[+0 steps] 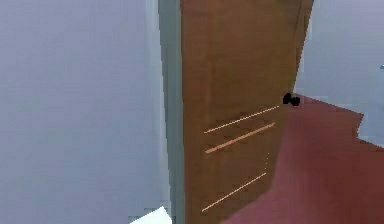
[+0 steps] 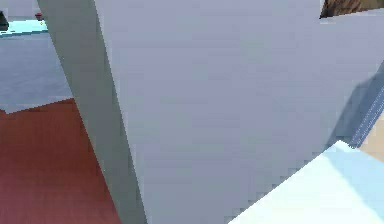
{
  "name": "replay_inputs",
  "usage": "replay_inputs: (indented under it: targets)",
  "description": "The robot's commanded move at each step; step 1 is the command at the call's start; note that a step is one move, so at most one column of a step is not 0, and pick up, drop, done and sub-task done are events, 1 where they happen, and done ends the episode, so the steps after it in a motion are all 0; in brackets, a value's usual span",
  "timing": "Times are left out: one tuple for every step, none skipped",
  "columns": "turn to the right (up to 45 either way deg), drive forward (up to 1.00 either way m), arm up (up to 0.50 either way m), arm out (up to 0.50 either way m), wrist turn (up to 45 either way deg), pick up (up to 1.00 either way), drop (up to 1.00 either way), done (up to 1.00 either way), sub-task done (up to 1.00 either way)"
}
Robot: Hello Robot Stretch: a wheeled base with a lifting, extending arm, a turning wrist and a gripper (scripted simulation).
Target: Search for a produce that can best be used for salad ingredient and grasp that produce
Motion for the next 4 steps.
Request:
replay_inputs:
  targets:
    - [0.0,0.5,0.0,0.0,0.0,0.0,0.0,0.0,0.0]
    - [45.0,0.0,0.0,0.0,0.0,0.0,0.0,0.0,0.0]
    - [6.0,0.0,0.0,0.0,0.0,0.0,0.0,0.0,0.0]
    - [0.0,0.45,0.0,0.0,0.0,0.0,0.0,0.0,0.0]
